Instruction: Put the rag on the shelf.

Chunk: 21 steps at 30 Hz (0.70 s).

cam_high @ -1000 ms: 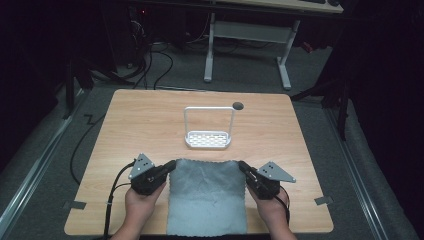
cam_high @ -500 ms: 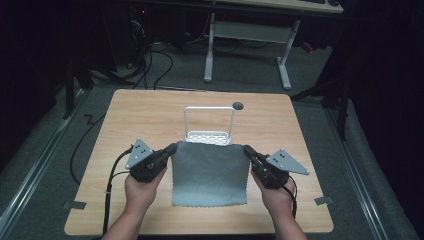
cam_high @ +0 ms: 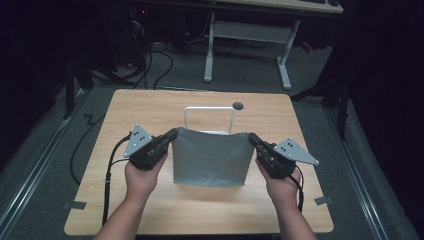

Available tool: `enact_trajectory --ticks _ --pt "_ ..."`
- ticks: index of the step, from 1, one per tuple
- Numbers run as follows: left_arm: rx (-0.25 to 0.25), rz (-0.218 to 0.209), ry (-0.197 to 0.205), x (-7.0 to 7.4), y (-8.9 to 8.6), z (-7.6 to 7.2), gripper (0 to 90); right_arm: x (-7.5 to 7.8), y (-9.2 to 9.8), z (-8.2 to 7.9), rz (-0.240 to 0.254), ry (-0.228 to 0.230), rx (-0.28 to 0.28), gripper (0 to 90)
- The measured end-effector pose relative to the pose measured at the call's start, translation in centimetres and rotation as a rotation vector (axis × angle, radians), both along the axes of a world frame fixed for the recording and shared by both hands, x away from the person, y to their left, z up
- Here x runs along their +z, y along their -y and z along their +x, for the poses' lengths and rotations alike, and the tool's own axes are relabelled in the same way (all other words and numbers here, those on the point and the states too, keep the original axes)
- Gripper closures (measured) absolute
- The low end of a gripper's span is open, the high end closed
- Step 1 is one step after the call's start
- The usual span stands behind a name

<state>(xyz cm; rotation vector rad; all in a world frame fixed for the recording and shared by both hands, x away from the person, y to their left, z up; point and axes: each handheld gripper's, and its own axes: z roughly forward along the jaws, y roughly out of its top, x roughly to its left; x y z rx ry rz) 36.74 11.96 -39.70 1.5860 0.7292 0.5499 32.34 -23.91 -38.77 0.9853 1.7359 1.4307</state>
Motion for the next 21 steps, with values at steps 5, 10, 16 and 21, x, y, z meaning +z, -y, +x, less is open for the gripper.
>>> enact_trajectory --ticks 5,10,16,21 --pt "0.013 0.012 0.003 0.4 0.0 0.9 90.0 0.7 0.1 0.7 0.007 0.014 0.003 89.6" --pt "0.029 0.025 0.008 0.6 0.1 2.3 90.0 0.8 -0.2 1.9 0.010 0.010 -0.002 89.6" --pt "0.045 0.032 0.010 0.7 0.4 4.3 90.0 0.9 -0.3 3.5 0.007 0.000 -0.014 89.7" --pt "0.048 0.027 0.008 0.8 0.5 5.5 90.0 1.0 -0.2 4.9 0.018 -0.007 -0.016 89.7"
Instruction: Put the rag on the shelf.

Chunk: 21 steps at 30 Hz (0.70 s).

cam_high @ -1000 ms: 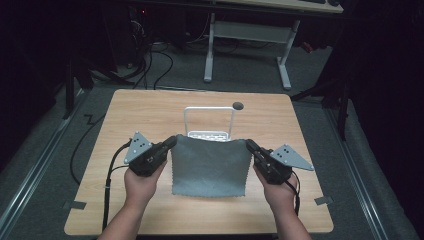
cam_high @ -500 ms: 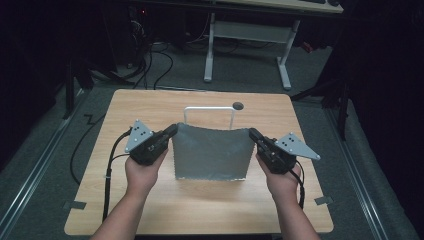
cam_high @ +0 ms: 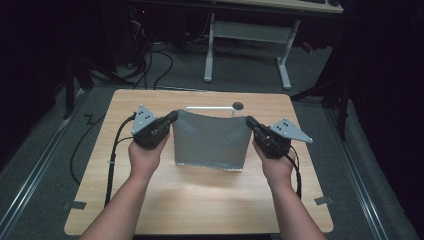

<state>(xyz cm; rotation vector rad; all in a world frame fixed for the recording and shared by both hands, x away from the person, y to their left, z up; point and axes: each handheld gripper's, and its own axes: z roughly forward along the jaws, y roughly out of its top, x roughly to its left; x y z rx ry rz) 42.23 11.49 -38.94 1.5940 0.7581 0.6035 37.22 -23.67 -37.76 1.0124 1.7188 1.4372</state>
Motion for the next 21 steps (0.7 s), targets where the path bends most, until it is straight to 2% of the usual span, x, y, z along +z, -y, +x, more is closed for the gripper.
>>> enact_trajectory --ticks 3,4,5,11,15,21 --pt "0.010 0.009 0.010 0.2 0.0 0.9 90.0 0.2 0.0 1.3 0.006 -0.004 -0.004 89.7" --pt "0.013 0.007 0.008 0.3 0.0 1.2 90.0 0.2 0.0 1.3 0.006 -0.004 -0.004 89.7" --pt "0.018 0.011 0.004 0.4 0.0 1.5 90.0 0.3 -0.1 2.1 0.010 -0.008 0.000 89.7" --pt "0.040 0.031 -0.003 0.5 0.0 3.5 90.0 0.5 -0.5 3.9 0.011 -0.015 -0.010 89.7" --pt "0.054 0.030 -0.014 0.5 0.1 5.0 90.0 0.7 -0.6 5.8 0.016 -0.027 -0.016 89.7" --pt "0.064 0.038 -0.027 0.5 0.5 6.7 90.0 1.1 -0.6 7.7 0.018 -0.047 -0.032 89.7"
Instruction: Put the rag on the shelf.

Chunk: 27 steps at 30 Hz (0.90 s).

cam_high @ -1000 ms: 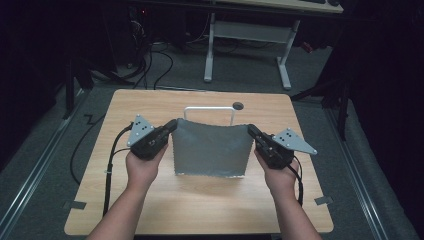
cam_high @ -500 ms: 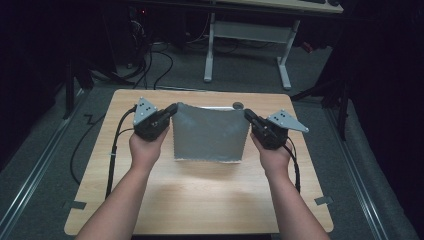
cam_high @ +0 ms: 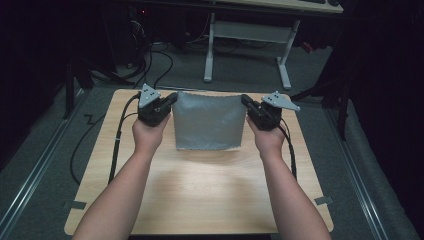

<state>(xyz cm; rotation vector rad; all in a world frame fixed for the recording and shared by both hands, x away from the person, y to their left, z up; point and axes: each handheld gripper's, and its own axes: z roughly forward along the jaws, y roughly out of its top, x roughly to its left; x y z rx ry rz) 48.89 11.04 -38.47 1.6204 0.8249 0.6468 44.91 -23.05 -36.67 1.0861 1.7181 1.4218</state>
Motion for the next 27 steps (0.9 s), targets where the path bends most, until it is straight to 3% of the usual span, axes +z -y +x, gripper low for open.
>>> enact_trajectory --ticks 5,6,10,11,13,27 --pt "0.003 0.025 -0.025 -0.3 0.3 1.1 90.0 -0.2 0.1 1.7 -0.022 -0.033 -0.011 89.7" --pt "-0.005 0.025 -0.057 -0.8 0.5 1.7 90.0 -0.4 0.1 2.0 -0.027 -0.048 -0.016 89.7" --pt "-0.020 0.044 -0.117 -2.0 0.7 2.4 90.0 -1.5 0.3 3.1 -0.038 -0.101 -0.023 89.7" --pt "-0.031 0.056 -0.150 -2.8 0.9 2.7 90.0 -2.4 0.4 3.6 -0.048 -0.128 -0.028 89.7" --pt "-0.045 0.046 -0.177 -3.6 0.9 2.8 90.0 -3.3 0.5 3.8 -0.049 -0.151 -0.028 89.7" --pt "-0.082 0.036 -0.238 -5.9 1.0 2.1 89.9 -5.8 0.5 3.7 -0.042 -0.204 -0.010 89.6"
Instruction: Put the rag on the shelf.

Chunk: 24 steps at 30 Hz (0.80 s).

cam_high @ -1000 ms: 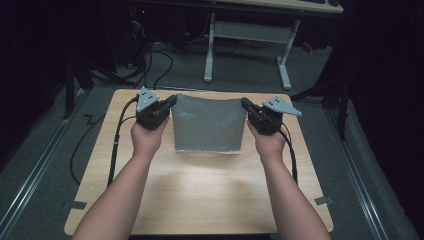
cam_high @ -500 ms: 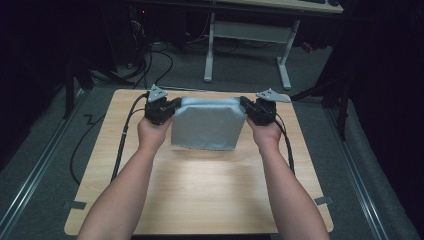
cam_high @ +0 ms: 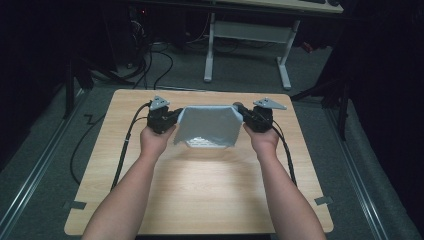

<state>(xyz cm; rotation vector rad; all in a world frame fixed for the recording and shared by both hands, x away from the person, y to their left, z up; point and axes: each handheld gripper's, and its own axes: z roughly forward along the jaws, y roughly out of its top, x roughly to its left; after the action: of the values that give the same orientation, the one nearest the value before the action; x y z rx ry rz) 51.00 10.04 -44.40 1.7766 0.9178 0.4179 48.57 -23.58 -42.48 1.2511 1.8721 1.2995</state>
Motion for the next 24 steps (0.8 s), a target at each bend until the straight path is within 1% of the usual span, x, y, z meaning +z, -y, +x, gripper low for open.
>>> enact_trajectory --ticks 2,3,5,8,9,10,11,12,17,19,21,22,24 --pt "-0.003 0.004 -0.001 -0.4 0.1 -0.2 89.9 -0.3 -0.2 -0.1 -0.003 -0.008 0.001 89.6" --pt "-0.004 0.000 -0.008 -0.6 0.1 -0.2 89.9 -0.4 -0.2 -0.2 -0.004 -0.010 0.000 89.6" --pt "-0.010 0.005 -0.020 -1.2 0.2 -0.3 89.9 -0.9 -0.2 -0.3 0.000 -0.009 -0.002 89.6" --pt "-0.012 0.004 -0.027 -1.6 0.3 -0.3 89.9 -1.3 0.0 -0.3 -0.001 -0.019 -0.006 89.5" --pt "-0.017 0.006 -0.039 -2.0 0.3 -0.3 89.9 -1.7 0.2 -0.3 0.000 -0.029 -0.009 89.5" --pt "-0.017 0.006 -0.039 -2.0 0.3 -0.3 89.9 -1.7 0.2 -0.3 0.000 -0.029 -0.009 89.5" --pt "-0.015 0.008 -0.043 -2.4 0.3 -0.3 89.9 -2.1 0.3 -0.2 0.001 -0.048 -0.016 89.5" --pt "-0.015 0.003 -0.046 -2.5 0.3 -0.3 89.8 -2.2 0.3 -0.2 -0.002 -0.051 -0.018 89.5" --pt "-0.012 0.007 -0.060 -3.0 0.2 -0.3 89.7 -2.7 0.3 -0.1 -0.007 -0.065 -0.019 89.4" --pt "-0.008 0.002 -0.066 -3.4 0.1 -0.4 89.7 -3.0 0.2 0.0 -0.012 -0.071 -0.017 89.3" --pt "-0.008 0.006 -0.070 -3.5 0.1 -0.4 89.6 -3.2 0.2 0.0 -0.010 -0.068 -0.016 89.2" --pt "-0.008 0.016 -0.071 -3.6 0.1 -0.4 89.5 -3.5 0.3 0.0 0.002 -0.073 -0.018 89.2" --pt "-0.002 0.014 -0.070 -3.7 0.0 -0.4 89.4 -3.9 0.4 0.0 0.009 -0.086 -0.024 89.1"
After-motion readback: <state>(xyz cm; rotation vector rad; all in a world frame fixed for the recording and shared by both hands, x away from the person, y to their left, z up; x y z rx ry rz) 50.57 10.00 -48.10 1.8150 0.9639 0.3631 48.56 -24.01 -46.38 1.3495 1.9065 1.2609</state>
